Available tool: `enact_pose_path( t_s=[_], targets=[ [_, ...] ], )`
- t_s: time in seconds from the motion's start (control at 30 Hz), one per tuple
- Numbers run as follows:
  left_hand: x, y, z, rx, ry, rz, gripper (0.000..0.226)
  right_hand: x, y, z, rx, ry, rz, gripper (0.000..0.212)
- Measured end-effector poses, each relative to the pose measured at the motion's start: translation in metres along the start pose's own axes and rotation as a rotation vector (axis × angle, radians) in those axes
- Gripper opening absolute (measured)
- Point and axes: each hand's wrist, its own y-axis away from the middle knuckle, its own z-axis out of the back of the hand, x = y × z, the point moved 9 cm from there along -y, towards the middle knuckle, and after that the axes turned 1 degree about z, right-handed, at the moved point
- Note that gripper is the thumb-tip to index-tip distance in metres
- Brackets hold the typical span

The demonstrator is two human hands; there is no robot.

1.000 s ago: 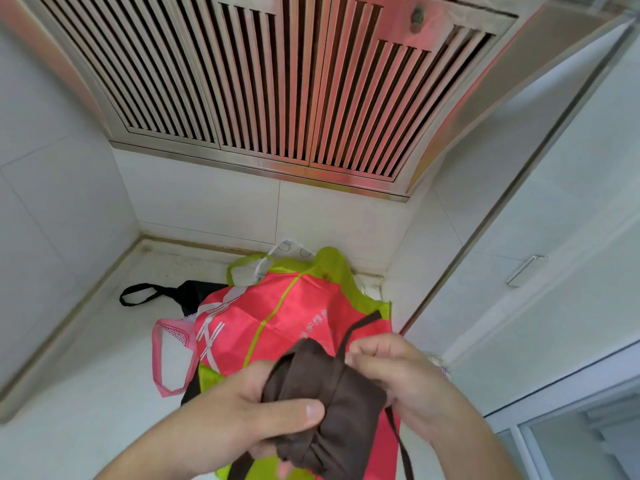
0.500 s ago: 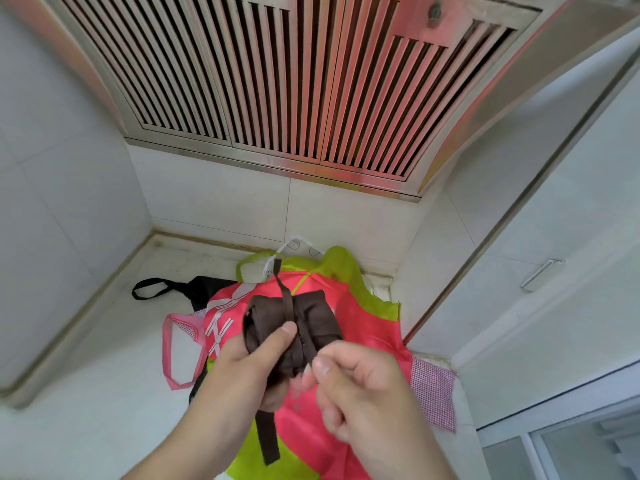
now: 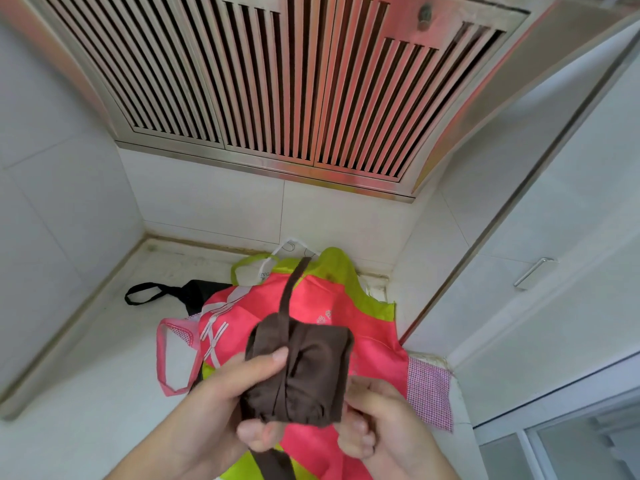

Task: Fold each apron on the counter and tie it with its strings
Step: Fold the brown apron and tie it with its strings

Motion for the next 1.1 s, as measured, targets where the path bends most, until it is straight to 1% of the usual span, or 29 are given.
enact_pose_path(
  t_s=[0.07, 0.13, 0.17, 0.3, 0.33, 0.37, 0.43, 0.5, 0.57, 0.6, 0.63, 0.7, 0.73, 0.77, 0.8, 0.87, 0.9, 0.97, 1.0, 1.03, 1.1],
  targets=[
    [0.012, 0.0, -0.002, 0.016, -0.092, 0.058, 0.061, 0.015, 0.0, 0.003, -0.067, 0.041, 0.037, 0.038],
    [0.025, -0.001, -0.007, 0.062, -0.163, 0.117, 0.061, 0.034, 0.002, 0.002, -0.121, 0.126, 0.084, 0.027],
    [0.03, -0.002, -0.008, 0.07, -0.156, 0.139, 0.06, 0.042, 0.003, 0.0, -0.134, 0.15, 0.106, 0.023],
    [0.038, -0.011, 0.002, -0.025, -0.106, 0.148, 0.066, 0.063, 0.006, -0.02, -0.109, 0.091, 0.233, 0.02],
    [0.037, -0.013, 0.001, -0.016, -0.115, 0.145, 0.063, 0.064, 0.006, -0.024, -0.108, 0.056, 0.262, 0.022],
    [0.035, -0.013, -0.003, 0.003, -0.137, 0.143, 0.054, 0.062, 0.005, -0.026, -0.122, 0.029, 0.29, 0.024],
    [0.033, -0.015, -0.004, 0.006, -0.194, 0.133, 0.039, 0.056, 0.003, -0.025, -0.181, 0.008, 0.336, 0.031],
    [0.028, -0.016, -0.004, -0.036, -0.251, 0.09, 0.036, 0.049, 0.0, -0.021, -0.24, -0.009, 0.363, 0.04],
    [0.019, -0.016, 0.002, -0.121, -0.33, -0.007, 0.036, 0.046, -0.001, -0.02, -0.271, -0.03, 0.382, 0.051],
    [0.015, -0.016, 0.007, -0.169, -0.403, -0.069, 0.039, 0.045, -0.002, -0.019, -0.273, -0.035, 0.391, 0.053],
    [0.01, -0.014, 0.013, -0.232, -0.526, -0.141, 0.044, 0.045, -0.002, -0.019, -0.276, -0.037, 0.401, 0.05],
    [-0.005, -0.006, 0.026, -0.443, -0.849, -0.297, 0.057, 0.045, -0.002, -0.016, -0.293, -0.031, 0.426, 0.037],
    [-0.013, -0.002, 0.027, -0.522, -0.941, -0.392, 0.057, 0.043, -0.003, -0.014, -0.3, -0.028, 0.44, 0.033],
    [-0.017, -0.002, 0.025, -0.537, -0.966, -0.448, 0.052, 0.041, -0.005, -0.013, -0.308, -0.021, 0.448, 0.032],
    [-0.016, -0.005, 0.02, -0.501, -0.963, -0.474, 0.047, 0.035, -0.007, -0.012, -0.31, -0.012, 0.452, 0.032],
    [-0.01, -0.011, 0.016, -0.439, -0.996, -0.448, 0.056, 0.025, -0.012, -0.01, -0.326, 0.011, 0.449, 0.041],
    [-0.007, -0.013, 0.02, -0.467, -1.042, -0.441, 0.063, 0.02, -0.014, -0.007, -0.358, 0.022, 0.447, 0.047],
    [-0.005, -0.012, 0.027, -0.557, -1.154, -0.501, 0.067, 0.011, -0.018, 0.002, -0.421, 0.071, 0.463, 0.056],
    [0.0, -0.013, 0.031, -0.592, -1.2, -0.505, 0.068, 0.005, -0.021, 0.006, -0.443, 0.08, 0.459, 0.054],
    [0.004, -0.013, 0.033, -0.623, -1.226, -0.488, 0.068, -0.001, -0.024, 0.008, -0.449, 0.075, 0.448, 0.047],
    [0.011, -0.013, 0.039, -0.671, -1.268, -0.464, 0.061, -0.014, -0.029, 0.012, -0.456, 0.061, 0.413, 0.036]
  ],
)
